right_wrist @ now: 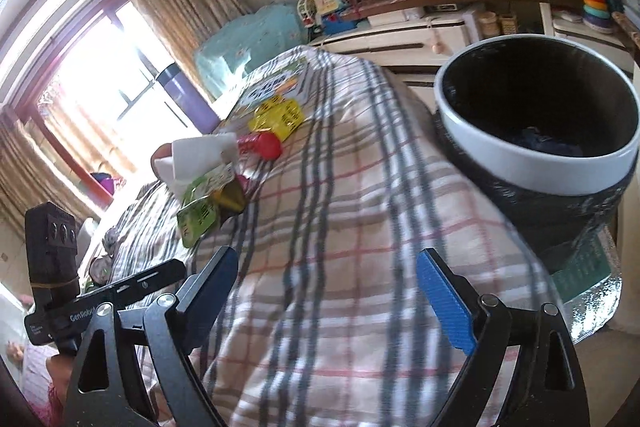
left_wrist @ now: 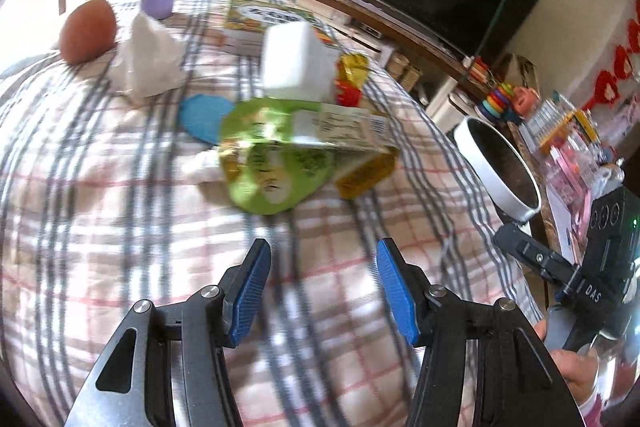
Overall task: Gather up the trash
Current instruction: 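Move both open tools back from the bin toward the bed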
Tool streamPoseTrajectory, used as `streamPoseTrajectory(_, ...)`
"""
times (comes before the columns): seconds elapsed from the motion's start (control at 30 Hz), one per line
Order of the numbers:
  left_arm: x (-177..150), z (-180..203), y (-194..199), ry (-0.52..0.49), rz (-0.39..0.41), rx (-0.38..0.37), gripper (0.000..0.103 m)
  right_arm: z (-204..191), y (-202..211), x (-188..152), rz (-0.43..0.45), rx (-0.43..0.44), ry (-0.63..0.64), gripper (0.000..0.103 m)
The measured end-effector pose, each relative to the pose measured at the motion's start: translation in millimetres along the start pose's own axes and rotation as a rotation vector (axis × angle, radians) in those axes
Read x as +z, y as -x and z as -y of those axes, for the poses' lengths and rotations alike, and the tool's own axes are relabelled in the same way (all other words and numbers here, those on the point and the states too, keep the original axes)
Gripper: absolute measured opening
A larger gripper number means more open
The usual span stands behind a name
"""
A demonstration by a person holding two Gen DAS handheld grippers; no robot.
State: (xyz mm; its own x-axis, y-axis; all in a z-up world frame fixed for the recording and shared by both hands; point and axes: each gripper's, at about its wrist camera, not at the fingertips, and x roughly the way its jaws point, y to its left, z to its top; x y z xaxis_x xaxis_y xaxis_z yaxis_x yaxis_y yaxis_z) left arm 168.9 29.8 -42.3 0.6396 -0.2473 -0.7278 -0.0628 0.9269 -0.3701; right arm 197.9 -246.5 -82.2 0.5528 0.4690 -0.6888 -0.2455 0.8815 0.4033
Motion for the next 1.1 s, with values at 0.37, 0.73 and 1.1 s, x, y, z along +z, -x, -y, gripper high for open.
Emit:
streamPoseTrajectory(0.37,12,-23,7,0.056,0.019,0.029,0.055,-24,-23,3,-0.043,0.025,0.034,0.092)
streamPoseTrajectory(0.73,40,-56,6,0.099,0.055,0.092,0.055,-48,-49,14,-0.071,0.067,0.061,0.092)
streamPoseTrajectory(1.1,82,-87,4,0.094,0.111,0.172,0.059,-95,-70,41,-0.049,0.108,0.154,0.092)
